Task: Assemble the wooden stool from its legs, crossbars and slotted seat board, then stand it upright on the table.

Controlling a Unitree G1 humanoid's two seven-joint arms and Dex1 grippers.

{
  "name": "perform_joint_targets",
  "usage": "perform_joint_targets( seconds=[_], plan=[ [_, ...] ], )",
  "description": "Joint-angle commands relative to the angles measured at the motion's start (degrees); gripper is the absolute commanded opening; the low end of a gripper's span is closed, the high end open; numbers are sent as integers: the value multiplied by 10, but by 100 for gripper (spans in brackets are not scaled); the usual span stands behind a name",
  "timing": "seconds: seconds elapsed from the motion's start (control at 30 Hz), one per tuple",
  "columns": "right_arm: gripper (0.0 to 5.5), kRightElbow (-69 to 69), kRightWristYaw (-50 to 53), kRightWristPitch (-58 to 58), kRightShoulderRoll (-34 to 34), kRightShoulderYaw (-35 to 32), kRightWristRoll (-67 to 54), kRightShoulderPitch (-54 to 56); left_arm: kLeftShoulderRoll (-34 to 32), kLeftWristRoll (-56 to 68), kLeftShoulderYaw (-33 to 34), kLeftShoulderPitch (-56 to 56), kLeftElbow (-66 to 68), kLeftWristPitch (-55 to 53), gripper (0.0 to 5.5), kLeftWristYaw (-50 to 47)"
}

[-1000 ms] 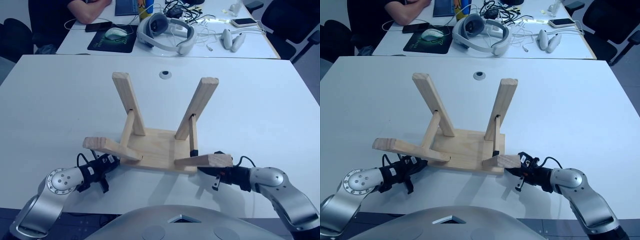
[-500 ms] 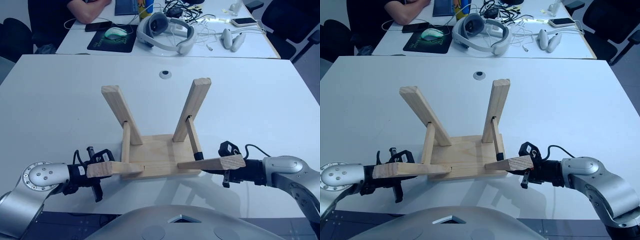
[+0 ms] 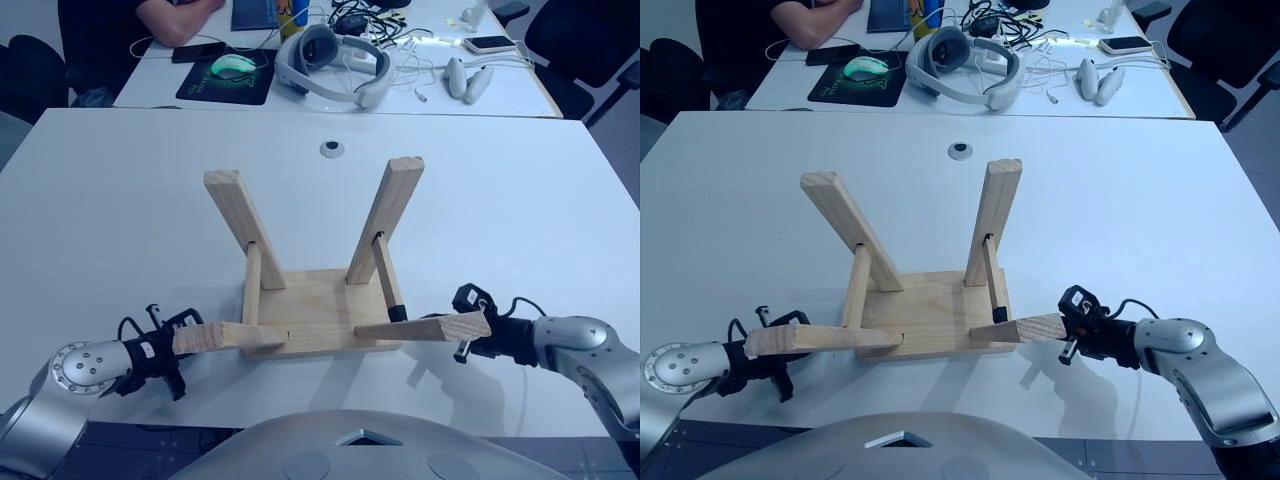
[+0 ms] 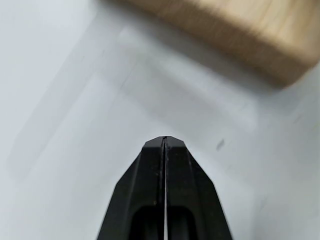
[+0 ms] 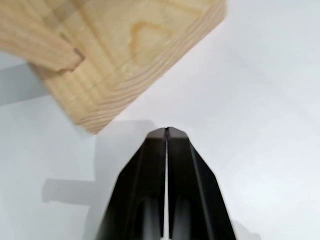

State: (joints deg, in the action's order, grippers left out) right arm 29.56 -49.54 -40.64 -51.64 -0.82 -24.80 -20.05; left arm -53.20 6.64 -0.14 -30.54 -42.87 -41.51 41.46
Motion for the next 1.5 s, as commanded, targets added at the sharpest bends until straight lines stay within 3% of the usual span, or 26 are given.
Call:
perform_joint_targets(
  seconds=[0.03,0.6,0.77,1.5],
  plan=[
    [0,18,-3,-3,-3,20,4,-6,19,-7,-44,13,0,-11,2,-15],
    [0,2,45,-9,56,116,41,28,8,7,-95,58,-17,-53,2,-9],
    [0,17,37,-36,64,110,12,28,11,17,-93,67,-19,-57,2,-5],
    [0,74,20,-168,70,12,-142,76,37,184,25,170,-75,-173,2,30]
  ],
)
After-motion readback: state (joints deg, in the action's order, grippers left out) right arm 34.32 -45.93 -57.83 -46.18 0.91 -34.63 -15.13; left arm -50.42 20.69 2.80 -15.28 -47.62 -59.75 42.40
